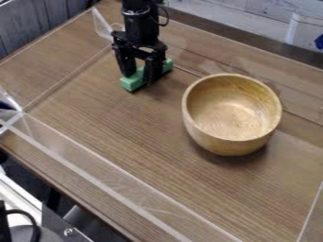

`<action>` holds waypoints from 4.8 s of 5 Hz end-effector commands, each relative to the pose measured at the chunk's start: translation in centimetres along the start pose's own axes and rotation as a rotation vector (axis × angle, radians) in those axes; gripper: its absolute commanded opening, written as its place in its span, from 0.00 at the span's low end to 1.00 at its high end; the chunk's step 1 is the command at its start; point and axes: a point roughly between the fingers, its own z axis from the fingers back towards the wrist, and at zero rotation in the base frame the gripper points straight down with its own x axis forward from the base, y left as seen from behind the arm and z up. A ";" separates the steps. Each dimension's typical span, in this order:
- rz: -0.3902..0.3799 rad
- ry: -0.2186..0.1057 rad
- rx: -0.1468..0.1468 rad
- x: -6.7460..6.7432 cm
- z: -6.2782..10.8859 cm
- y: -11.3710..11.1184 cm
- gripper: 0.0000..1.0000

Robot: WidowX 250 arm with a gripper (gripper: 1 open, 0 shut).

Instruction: Put the green block in the brown bowl

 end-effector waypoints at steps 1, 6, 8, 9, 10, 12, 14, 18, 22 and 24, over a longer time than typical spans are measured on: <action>0.007 -0.046 0.014 0.8 1.1 0.5 1.00; 0.036 -0.038 -0.002 1.3 0.9 0.6 1.00; 0.047 -0.041 -0.005 1.4 1.3 0.6 0.00; 0.052 -0.051 -0.014 1.3 2.1 0.4 0.00; 0.056 -0.061 -0.024 1.2 3.0 0.2 0.00; 0.063 -0.076 -0.040 1.0 4.3 -0.2 0.00; 0.061 -0.112 -0.062 0.8 6.9 -0.9 0.00; -0.075 -0.129 -0.140 -0.9 10.8 -8.3 0.00; -0.262 -0.073 -0.153 -2.2 8.1 -17.4 0.00; -0.296 -0.053 -0.145 -2.3 6.8 -18.9 0.00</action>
